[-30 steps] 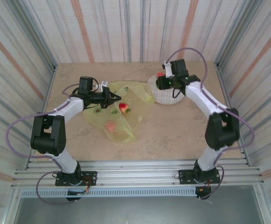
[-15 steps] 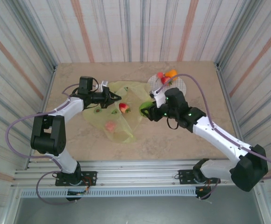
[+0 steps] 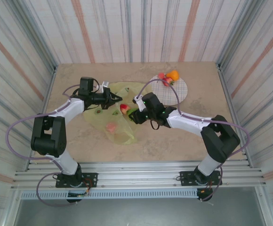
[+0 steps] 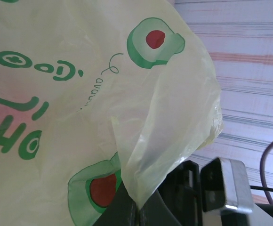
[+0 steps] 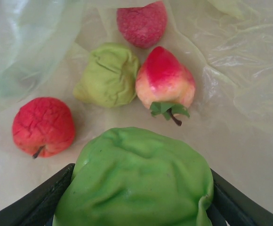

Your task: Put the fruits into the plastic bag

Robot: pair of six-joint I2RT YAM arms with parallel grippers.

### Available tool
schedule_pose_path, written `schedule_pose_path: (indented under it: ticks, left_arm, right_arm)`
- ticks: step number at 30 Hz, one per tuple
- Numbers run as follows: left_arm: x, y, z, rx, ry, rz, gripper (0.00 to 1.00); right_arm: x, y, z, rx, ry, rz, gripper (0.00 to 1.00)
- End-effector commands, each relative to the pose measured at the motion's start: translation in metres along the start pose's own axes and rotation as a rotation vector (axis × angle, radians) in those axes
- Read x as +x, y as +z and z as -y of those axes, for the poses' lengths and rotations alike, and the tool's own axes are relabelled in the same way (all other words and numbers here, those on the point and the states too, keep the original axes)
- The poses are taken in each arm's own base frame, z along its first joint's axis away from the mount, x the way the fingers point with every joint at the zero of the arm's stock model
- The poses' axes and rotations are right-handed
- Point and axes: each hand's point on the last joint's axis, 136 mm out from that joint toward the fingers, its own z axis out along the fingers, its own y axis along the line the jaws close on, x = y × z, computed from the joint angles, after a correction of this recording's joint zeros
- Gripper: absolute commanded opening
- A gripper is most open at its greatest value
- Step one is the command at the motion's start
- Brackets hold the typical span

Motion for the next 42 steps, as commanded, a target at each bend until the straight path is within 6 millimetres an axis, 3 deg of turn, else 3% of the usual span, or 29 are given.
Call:
schedule_pose_path:
  ticks: [1, 6, 16, 22, 30, 42]
  left_arm:
    - [0.005, -0.004, 0.013, 0.038, 0.02, -0.01, 0.0]
    - [0.006, -0.004, 0.014, 0.042, 0.021, -0.012, 0.0]
    - [0.006, -0.004, 0.012, 0.036, 0.023, -0.01, 0.0]
    - [0.006, -0.004, 0.011, 0.036, 0.02, -0.013, 0.0]
    - [0.006, -0.004, 0.011, 0.035, 0.018, -0.012, 0.0]
    - [0.006, -0.003, 0.009, 0.032, 0.013, -0.015, 0.0]
  right_arm:
    - [-0.039, 0.009, 0.008, 0.049, 0.09, 0.147, 0.53]
    - [-0.054, 0.028, 0.033, 0.205, 0.158, 0.22, 0.54]
    - [-0.078, 0.052, 0.054, 0.354, 0.174, 0.347, 0.57]
    - [-0.089, 0.066, 0.059, 0.392, 0.186, 0.4, 0.57]
    - [-0.087, 0.083, 0.067, 0.416, 0.239, 0.425, 0.58]
    - [-0.084, 0.107, 0.059, 0.336, 0.3, 0.423, 0.63]
